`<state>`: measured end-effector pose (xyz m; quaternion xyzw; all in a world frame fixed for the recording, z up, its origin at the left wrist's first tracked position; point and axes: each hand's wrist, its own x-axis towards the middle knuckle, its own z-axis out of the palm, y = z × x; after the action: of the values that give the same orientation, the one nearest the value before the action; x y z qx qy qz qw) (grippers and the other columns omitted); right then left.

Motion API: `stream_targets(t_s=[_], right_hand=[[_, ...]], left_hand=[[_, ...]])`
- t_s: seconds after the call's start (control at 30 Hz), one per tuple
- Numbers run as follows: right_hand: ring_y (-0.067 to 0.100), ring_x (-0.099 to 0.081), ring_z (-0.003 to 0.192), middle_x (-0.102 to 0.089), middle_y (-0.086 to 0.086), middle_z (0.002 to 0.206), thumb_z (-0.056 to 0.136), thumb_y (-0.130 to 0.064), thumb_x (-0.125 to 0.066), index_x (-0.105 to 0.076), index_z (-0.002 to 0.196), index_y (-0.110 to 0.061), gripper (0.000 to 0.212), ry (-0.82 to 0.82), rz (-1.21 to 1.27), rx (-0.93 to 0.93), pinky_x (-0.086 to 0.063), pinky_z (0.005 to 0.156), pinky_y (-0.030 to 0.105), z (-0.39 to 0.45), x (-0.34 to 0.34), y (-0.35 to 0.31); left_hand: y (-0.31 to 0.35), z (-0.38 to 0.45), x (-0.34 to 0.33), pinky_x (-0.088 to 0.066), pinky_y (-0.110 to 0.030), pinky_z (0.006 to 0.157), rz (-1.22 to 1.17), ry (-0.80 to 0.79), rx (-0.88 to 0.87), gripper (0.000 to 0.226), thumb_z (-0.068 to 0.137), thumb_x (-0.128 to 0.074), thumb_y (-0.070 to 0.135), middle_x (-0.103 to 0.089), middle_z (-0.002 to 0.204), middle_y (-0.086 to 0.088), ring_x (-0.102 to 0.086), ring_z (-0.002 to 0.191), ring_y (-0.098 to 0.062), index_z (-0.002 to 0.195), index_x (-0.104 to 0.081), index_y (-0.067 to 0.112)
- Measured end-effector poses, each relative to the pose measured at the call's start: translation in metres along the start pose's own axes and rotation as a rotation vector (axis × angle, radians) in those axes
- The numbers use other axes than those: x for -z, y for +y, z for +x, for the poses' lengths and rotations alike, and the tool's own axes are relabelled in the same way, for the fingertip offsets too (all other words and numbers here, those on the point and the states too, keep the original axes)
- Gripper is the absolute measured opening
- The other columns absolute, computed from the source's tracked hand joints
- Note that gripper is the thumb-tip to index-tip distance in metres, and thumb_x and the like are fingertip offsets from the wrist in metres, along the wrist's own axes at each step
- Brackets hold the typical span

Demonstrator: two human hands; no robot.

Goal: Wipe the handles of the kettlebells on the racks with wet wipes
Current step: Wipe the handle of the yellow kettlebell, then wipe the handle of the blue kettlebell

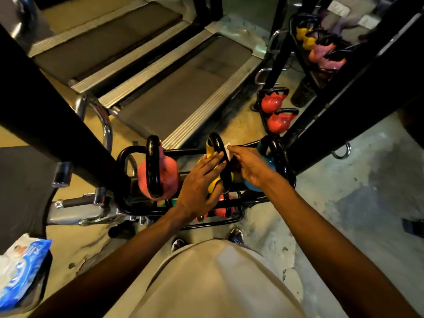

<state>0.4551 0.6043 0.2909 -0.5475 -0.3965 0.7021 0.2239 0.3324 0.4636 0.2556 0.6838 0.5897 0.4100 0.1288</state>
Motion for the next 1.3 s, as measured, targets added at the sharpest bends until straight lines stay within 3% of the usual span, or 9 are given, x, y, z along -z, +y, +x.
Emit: stream_targets(t_s=[0.1, 0.2, 0.33, 0.53, 0.73, 0.9, 1.03, 1.2, 1.3], right_hand=[[0.017, -0.068, 0.064, -0.067, 0.009, 0.078, 0.101, -0.015, -0.063, -0.068, 0.099, -0.008, 0.009, 0.060, -0.034, 0.023, -0.059, 0.059, 0.028, -0.008, 0.005, 0.007], [0.024, -0.069, 0.076, -0.068, 0.014, 0.092, 0.099, -0.019, -0.066, -0.068, 0.106, -0.010, 0.011, 0.128, -0.023, 0.003, -0.061, 0.071, 0.040, -0.013, 0.009, 0.012], [0.020, -0.069, 0.073, -0.070, 0.011, 0.085, 0.101, -0.017, -0.064, -0.070, 0.108, -0.008, 0.013, 0.184, 0.001, 0.026, -0.061, 0.062, 0.034, -0.019, 0.014, 0.014], [0.033, -0.070, 0.097, -0.072, 0.014, 0.093, 0.100, -0.013, -0.066, -0.071, 0.089, -0.014, 0.012, 0.226, -0.002, 0.066, -0.058, 0.095, 0.055, -0.016, 0.026, 0.016], [0.023, -0.071, 0.082, -0.072, 0.012, 0.091, 0.101, -0.013, -0.063, -0.068, 0.093, -0.013, 0.009, 0.140, 0.020, 0.071, -0.060, 0.069, 0.036, -0.019, 0.040, 0.012], [0.028, -0.072, 0.097, -0.074, 0.017, 0.107, 0.100, -0.010, -0.065, -0.072, 0.111, -0.008, 0.013, 0.071, -0.072, 0.142, -0.062, 0.079, 0.036, -0.020, 0.059, 0.004], [0.033, -0.073, 0.109, -0.075, 0.014, 0.113, 0.098, -0.006, -0.065, -0.073, 0.105, -0.018, 0.016, -0.001, -0.151, 0.256, -0.063, 0.090, 0.043, -0.020, 0.080, -0.002], [0.024, -0.074, 0.105, -0.076, 0.009, 0.113, 0.099, -0.007, -0.066, -0.072, 0.124, -0.006, 0.026, -0.003, -0.269, 0.469, -0.064, 0.090, 0.043, -0.022, 0.110, -0.016], [0.016, -0.075, 0.105, -0.078, 0.004, 0.112, 0.098, -0.007, -0.068, -0.075, 0.123, -0.014, 0.027, 0.015, -0.350, 0.635, -0.062, 0.095, 0.040, -0.024, 0.129, -0.024]], left_hand=[[0.008, -0.001, -0.003, -0.031, -0.053, 0.125, -0.032, 0.022, 0.053, 0.056, 0.095, -0.053, 0.023, -0.044, 0.161, -0.012, -0.036, 0.154, -0.025, 0.148, -0.055, 0.005], [0.013, -0.001, -0.009, -0.026, -0.047, 0.128, -0.035, 0.044, 0.074, 0.057, 0.094, -0.054, 0.024, -0.044, 0.162, -0.013, -0.035, 0.154, -0.024, 0.148, -0.055, 0.003], [0.019, 0.002, -0.012, -0.020, -0.041, 0.130, -0.012, 0.041, 0.082, 0.059, 0.094, -0.055, 0.026, -0.040, 0.164, -0.014, -0.032, 0.156, -0.024, 0.148, -0.055, 0.005], [0.025, 0.006, -0.017, -0.021, -0.041, 0.130, 0.015, 0.066, 0.121, 0.056, 0.093, -0.056, 0.026, -0.043, 0.162, -0.014, -0.035, 0.155, -0.025, 0.146, -0.058, 0.005], [0.035, 0.005, -0.029, -0.026, -0.055, 0.126, 0.086, 0.119, 0.185, 0.056, 0.093, -0.056, 0.027, -0.044, 0.162, -0.013, -0.035, 0.155, -0.025, 0.145, -0.059, 0.006], [0.059, 0.012, -0.044, -0.021, -0.057, 0.127, 0.196, 0.177, 0.247, 0.054, 0.090, -0.063, 0.024, -0.046, 0.160, -0.017, -0.036, 0.153, -0.031, 0.141, -0.062, 0.006], [0.079, 0.018, -0.053, -0.021, -0.056, 0.128, 0.233, 0.202, 0.261, 0.053, 0.091, -0.059, 0.026, -0.046, 0.159, -0.017, -0.036, 0.153, -0.031, 0.140, -0.062, 0.006], [0.103, 0.018, -0.071, -0.014, -0.039, 0.131, 0.240, 0.198, 0.256, 0.059, 0.087, -0.063, 0.021, -0.045, 0.160, -0.016, -0.037, 0.153, -0.027, 0.144, -0.059, 0.005], [0.117, 0.018, -0.085, -0.011, -0.036, 0.132, 0.241, 0.182, 0.250, 0.061, 0.090, -0.063, 0.020, -0.044, 0.161, -0.014, -0.032, 0.155, -0.024, 0.148, -0.054, 0.006]])
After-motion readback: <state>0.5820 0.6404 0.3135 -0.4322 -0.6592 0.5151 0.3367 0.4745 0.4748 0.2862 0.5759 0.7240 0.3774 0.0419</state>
